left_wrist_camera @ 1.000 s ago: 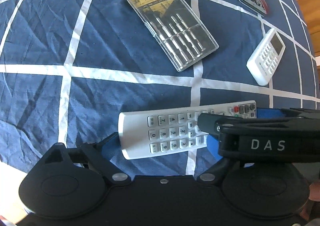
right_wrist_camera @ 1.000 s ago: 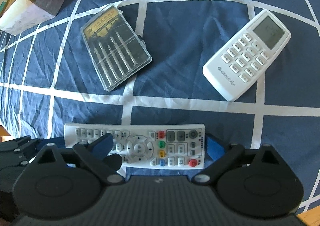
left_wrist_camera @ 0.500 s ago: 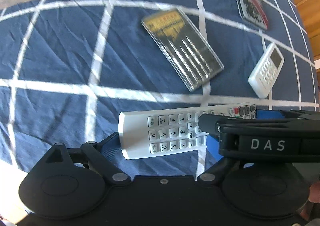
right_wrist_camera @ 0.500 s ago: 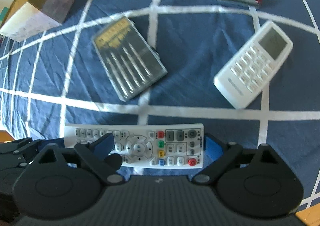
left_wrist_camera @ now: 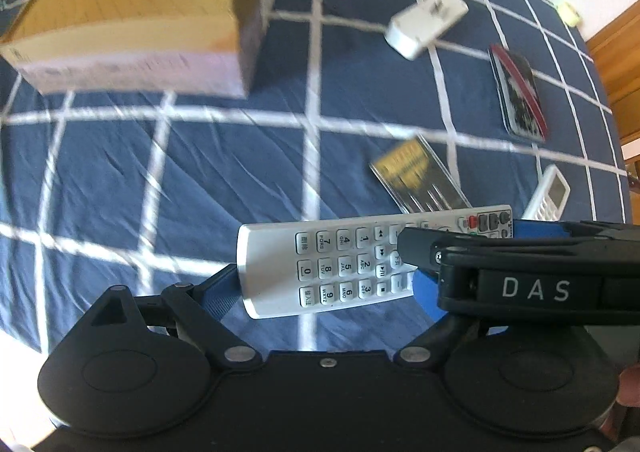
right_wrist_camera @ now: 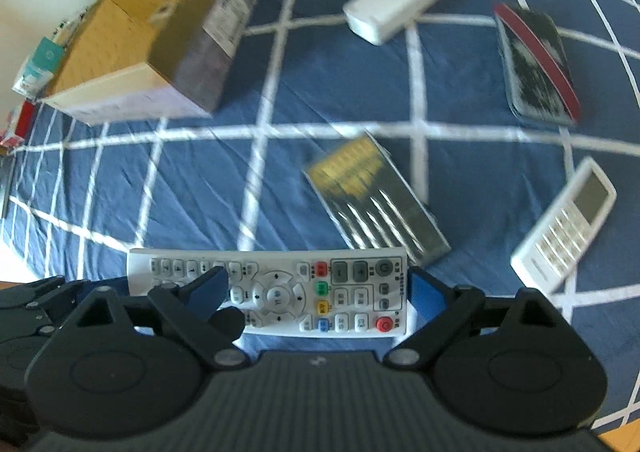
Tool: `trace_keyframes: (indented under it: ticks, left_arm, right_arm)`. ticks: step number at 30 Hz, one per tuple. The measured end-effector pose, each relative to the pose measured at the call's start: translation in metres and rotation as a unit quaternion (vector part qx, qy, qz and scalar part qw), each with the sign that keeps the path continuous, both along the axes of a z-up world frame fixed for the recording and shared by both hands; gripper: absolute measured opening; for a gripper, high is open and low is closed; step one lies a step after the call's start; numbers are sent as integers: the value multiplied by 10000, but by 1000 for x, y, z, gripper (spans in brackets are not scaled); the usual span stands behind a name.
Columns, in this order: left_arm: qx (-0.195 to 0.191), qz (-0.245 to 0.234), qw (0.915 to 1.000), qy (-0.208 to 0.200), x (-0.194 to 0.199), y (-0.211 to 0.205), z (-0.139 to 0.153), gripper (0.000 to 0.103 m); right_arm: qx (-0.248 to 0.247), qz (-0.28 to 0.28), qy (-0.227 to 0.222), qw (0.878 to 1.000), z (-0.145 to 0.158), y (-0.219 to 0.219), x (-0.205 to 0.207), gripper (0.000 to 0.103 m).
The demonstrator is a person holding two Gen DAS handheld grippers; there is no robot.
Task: Organize objects
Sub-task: 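Carry the TV remote with the right tool over the cardboard box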
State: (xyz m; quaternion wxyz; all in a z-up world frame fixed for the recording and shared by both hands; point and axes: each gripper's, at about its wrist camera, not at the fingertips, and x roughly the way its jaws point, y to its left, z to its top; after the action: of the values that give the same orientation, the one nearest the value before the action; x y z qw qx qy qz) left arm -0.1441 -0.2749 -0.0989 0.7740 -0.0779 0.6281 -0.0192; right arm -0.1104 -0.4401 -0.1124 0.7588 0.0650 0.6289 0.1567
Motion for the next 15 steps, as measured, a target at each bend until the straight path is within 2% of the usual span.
trace_keyframes:
  ticks: [15]
  left_arm:
    - [140, -496, 9980, -362, 55, 107, 51, 91]
  right_arm:
    - [174, -504, -378, 9979, 50, 103, 35, 95]
